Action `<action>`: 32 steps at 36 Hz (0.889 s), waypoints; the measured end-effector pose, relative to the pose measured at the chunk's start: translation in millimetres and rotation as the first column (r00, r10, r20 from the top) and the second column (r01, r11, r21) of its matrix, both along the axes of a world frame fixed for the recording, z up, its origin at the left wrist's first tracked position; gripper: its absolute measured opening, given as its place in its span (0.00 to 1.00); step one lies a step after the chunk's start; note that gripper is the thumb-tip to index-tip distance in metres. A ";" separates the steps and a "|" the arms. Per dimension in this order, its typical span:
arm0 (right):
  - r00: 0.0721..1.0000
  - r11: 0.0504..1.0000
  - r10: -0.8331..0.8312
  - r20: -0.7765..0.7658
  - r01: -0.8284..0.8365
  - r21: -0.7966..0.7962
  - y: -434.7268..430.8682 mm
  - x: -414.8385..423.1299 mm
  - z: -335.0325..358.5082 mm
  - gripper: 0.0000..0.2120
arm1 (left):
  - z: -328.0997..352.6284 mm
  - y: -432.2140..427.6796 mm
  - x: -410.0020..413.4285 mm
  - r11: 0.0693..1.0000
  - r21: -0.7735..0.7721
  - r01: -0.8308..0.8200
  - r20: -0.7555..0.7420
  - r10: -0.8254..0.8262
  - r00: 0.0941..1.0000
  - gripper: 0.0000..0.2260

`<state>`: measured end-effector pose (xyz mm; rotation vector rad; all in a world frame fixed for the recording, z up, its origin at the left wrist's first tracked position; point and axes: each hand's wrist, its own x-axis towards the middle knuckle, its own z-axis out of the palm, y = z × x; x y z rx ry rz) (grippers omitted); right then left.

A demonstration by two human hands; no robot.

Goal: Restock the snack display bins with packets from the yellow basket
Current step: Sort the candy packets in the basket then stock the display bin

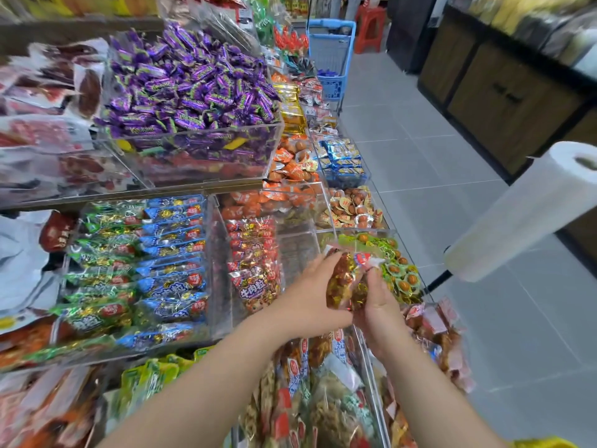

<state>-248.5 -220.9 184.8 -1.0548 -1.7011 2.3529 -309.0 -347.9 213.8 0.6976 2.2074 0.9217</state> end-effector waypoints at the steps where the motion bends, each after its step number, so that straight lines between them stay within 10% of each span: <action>1: 1.000 1.000 -0.006 0.006 0.006 0.014 0.9 1.3 -1.5 0.20 | 2.2 -2.7 -3.7 0.999 0.023 -0.026 0.085 0.024 0.996 0.43; 3: 1.000 1.000 -0.022 0.009 0.022 0.016 2.8 4.4 -7.2 0.08 | 5.3 -8.6 -13.2 0.991 0.067 -0.114 0.234 0.096 0.967 0.40; 11: 1.000 0.992 0.015 -0.024 -0.012 0.125 -2.0 5.1 -12.0 0.26 | 6.8 -14.6 -46.5 0.961 0.049 -0.271 0.438 0.223 0.871 0.25; 16: 1.000 0.994 0.004 0.031 -0.008 0.108 2.0 4.8 -14.3 0.35 | 4.7 -13.4 -68.8 0.966 -0.093 -0.242 0.249 0.258 0.933 0.23; 27: 0.997 0.998 -0.067 0.048 0.066 0.005 18.2 7.4 -21.8 0.37 | -16.8 -11.8 -95.0 0.900 -0.137 -0.413 0.330 0.435 0.838 0.12; 32: 0.991 0.990 -0.120 0.053 0.123 -0.070 26.1 6.7 -29.3 0.33 | -19.6 -21.3 -118.5 0.905 -0.406 -0.127 0.061 0.165 0.984 0.19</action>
